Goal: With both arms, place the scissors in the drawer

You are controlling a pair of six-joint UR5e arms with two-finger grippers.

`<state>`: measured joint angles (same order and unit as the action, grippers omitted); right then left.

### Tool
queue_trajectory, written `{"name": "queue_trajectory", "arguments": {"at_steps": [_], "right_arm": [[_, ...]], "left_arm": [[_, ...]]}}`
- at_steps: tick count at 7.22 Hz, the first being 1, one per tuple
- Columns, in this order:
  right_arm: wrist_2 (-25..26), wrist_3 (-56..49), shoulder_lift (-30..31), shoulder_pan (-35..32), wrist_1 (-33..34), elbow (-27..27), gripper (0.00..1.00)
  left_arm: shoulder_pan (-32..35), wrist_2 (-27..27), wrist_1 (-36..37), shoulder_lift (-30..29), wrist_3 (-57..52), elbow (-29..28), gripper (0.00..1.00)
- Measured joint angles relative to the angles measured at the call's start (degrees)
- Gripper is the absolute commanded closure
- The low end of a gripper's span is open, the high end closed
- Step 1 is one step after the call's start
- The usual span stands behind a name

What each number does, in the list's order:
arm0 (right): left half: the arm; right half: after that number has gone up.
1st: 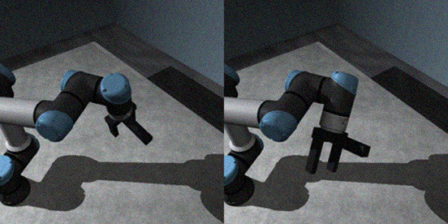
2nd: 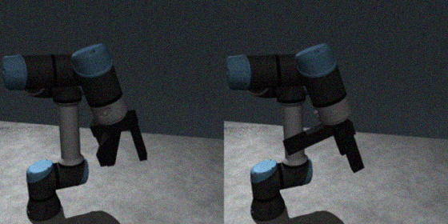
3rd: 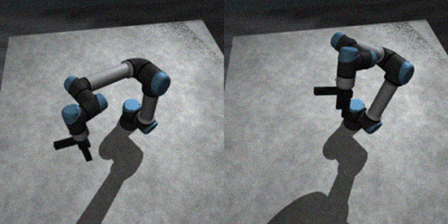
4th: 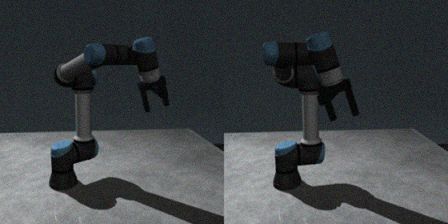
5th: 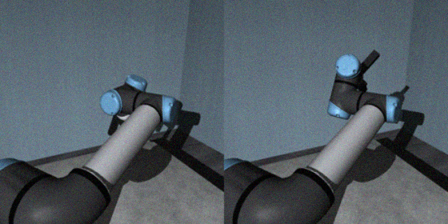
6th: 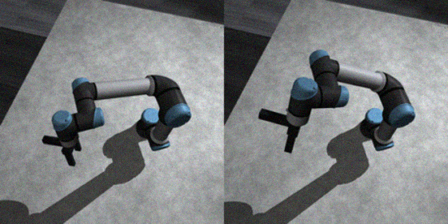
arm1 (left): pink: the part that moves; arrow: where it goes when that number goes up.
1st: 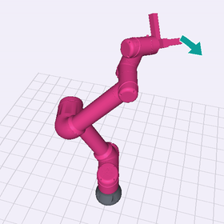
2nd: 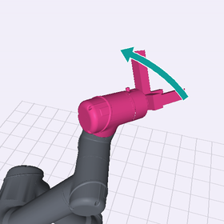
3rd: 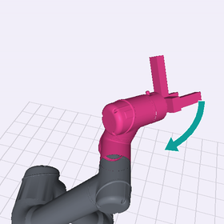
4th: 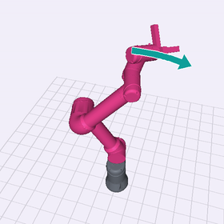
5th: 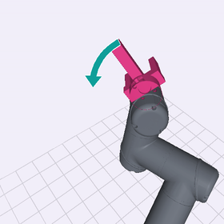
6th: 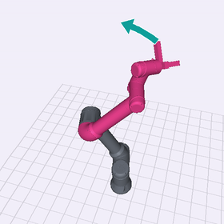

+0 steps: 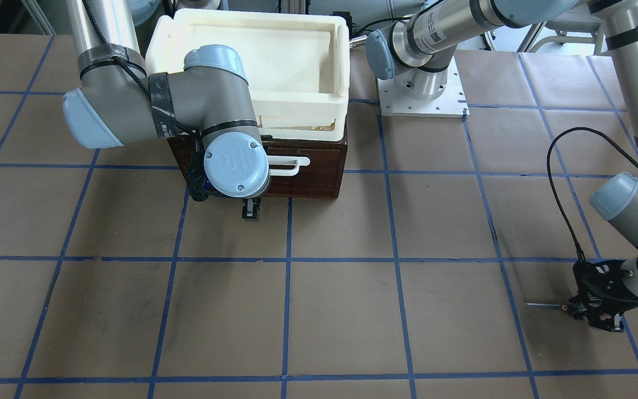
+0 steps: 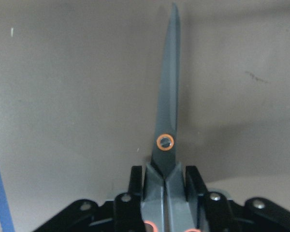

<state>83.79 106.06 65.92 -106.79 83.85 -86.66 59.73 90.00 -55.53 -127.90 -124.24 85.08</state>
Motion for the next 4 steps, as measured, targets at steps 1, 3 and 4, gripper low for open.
{"name": "queue_trajectory", "arguments": {"at_steps": [1,3,4], "right_arm": [[-0.02,-0.03,-0.23,0.0,-0.02,-0.07,0.0],[-0.03,-0.06,-1.03,0.0,0.17,-0.48,0.0],[-0.03,-0.06,-1.21,0.0,0.37,-0.74,0.0]], "left_arm": [[0.27,-0.3,-2.33,1.49,0.15,0.0,1.0],[1.84,-1.22,-9.02,6.28,1.03,-0.02,1.0],[3.38,-1.28,-12.54,9.47,2.84,-0.17,1.0]]}}
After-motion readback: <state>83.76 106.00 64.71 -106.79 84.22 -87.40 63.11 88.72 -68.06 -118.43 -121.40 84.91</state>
